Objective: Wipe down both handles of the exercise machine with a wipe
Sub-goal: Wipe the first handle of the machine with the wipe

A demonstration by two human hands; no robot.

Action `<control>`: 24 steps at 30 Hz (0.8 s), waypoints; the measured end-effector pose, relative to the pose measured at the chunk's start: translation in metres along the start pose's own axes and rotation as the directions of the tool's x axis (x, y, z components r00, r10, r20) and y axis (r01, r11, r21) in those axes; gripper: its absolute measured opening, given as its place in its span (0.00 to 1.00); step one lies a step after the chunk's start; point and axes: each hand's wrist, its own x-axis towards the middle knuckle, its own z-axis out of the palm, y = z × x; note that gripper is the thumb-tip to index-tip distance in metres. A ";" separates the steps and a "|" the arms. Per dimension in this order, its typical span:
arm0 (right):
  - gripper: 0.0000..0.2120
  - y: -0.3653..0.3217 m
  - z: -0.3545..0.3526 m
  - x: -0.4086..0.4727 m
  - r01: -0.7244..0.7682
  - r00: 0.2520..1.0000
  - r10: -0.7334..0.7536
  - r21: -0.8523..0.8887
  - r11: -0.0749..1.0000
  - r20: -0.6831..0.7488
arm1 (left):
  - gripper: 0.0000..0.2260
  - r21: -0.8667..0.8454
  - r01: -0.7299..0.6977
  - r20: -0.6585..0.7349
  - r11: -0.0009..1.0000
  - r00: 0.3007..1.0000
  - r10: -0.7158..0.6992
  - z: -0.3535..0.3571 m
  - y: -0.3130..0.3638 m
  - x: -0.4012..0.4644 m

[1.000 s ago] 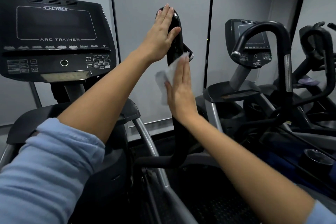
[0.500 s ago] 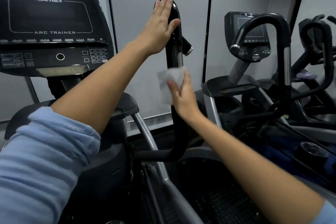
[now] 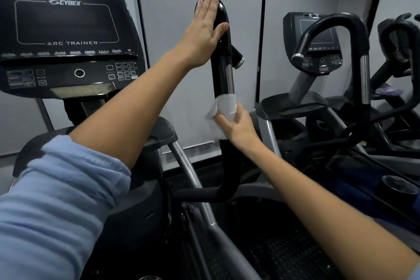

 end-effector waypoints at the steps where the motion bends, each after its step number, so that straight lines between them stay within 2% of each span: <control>1: 0.12 -0.009 0.002 0.009 0.006 1.000 -0.007 -0.010 1.000 -0.027 | 0.26 -0.002 0.001 0.001 1.000 1.000 -0.001 0.000 0.000 0.000; 4: 0.15 -0.041 0.005 0.042 0.079 0.990 -0.087 -0.075 0.994 -0.114 | 0.27 0.004 0.001 -0.001 1.000 1.000 -0.001 0.001 -0.001 0.001; 7: 0.20 -0.054 0.012 0.052 0.113 0.966 -0.164 -0.249 0.962 -0.198 | 0.27 0.003 -0.004 -0.005 1.000 1.000 0.004 0.003 -0.003 0.001; 10: 0.20 -0.030 0.023 0.023 0.074 0.932 -0.242 -0.511 0.856 -0.271 | 0.26 0.007 -0.004 -0.011 1.000 1.000 0.004 0.003 -0.003 0.000; 12: 0.20 -0.007 0.025 -0.004 0.064 0.933 -0.244 -0.544 0.836 -0.265 | 0.26 0.014 -0.003 -0.012 1.000 1.000 0.004 0.002 -0.002 0.000; 16: 0.16 0.027 0.015 -0.038 0.024 0.972 -0.120 -0.418 0.908 -0.204 | 0.26 0.010 0.000 -0.007 1.000 1.000 0.000 0.001 0.001 -0.001; 20: 0.14 0.032 0.009 -0.035 -0.063 0.989 0.048 -0.098 0.993 -0.142 | 0.26 -0.002 -0.003 -0.008 1.000 1.000 0.003 0.001 -0.001 0.000; 22: 0.14 0.025 0.007 -0.022 -0.070 0.994 0.071 0.013 0.997 -0.086 | 0.26 -0.013 -0.006 -0.004 1.000 1.000 0.006 0.003 -0.002 0.001; 24: 0.15 0.017 0.006 -0.011 -0.039 0.997 0.042 0.042 0.998 -0.065 | 0.26 -0.019 -0.006 -0.006 1.000 1.000 0.006 0.004 -0.004 0.001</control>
